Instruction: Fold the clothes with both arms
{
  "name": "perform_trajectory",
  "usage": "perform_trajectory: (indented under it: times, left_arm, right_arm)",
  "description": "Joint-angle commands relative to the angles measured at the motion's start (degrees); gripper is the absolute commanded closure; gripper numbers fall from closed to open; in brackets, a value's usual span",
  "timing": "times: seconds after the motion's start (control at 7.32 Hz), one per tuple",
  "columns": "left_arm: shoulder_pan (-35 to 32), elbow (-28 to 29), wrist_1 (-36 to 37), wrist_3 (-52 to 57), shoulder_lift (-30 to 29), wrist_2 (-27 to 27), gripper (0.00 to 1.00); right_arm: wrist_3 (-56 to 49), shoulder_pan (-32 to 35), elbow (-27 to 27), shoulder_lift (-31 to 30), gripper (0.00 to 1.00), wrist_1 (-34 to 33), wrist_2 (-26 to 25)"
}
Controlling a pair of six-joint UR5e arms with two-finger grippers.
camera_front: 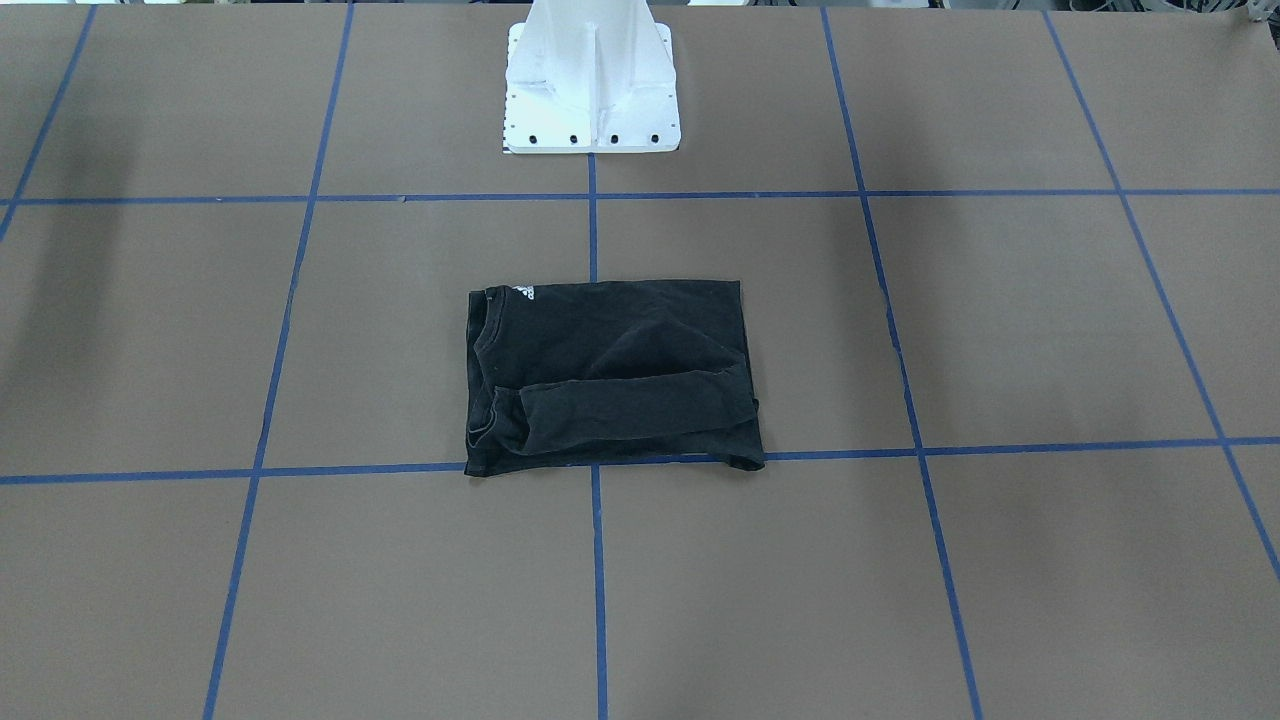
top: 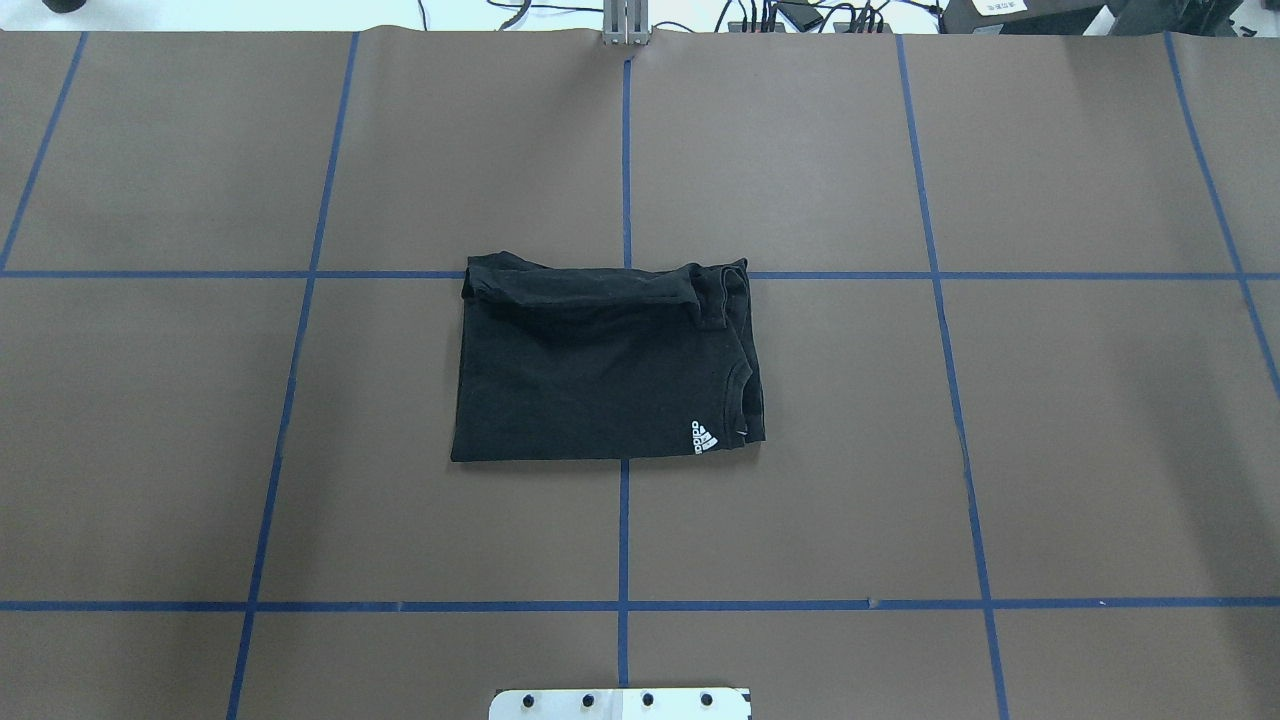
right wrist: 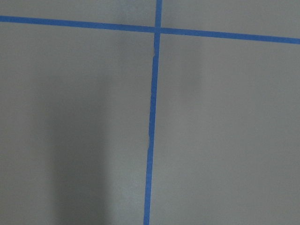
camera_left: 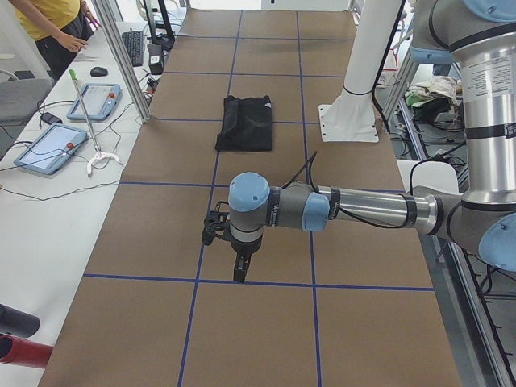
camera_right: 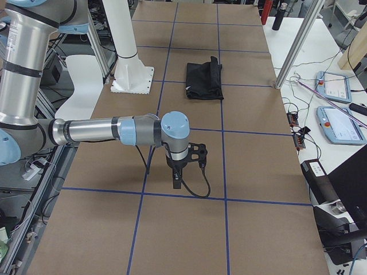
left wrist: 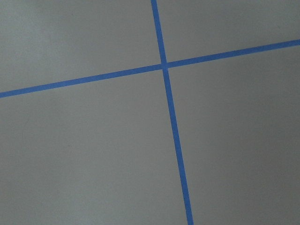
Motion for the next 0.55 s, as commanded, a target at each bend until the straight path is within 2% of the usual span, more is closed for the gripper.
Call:
perform_trajectory:
  times: [0.0,0.41]
  left_arm:
    - [0.09,0.61,0.13,-0.01,-0.04,-0.27,0.0]
    - [0.18,0.61,0.13,-0.01,-0.12,-0.54,0.0]
  right_arm:
    - [0.09,0.0,0.09,0.0,0.0,0.01,0.1]
    - [0.09,0.0,0.18,0.0,0.0,0.02,0.1]
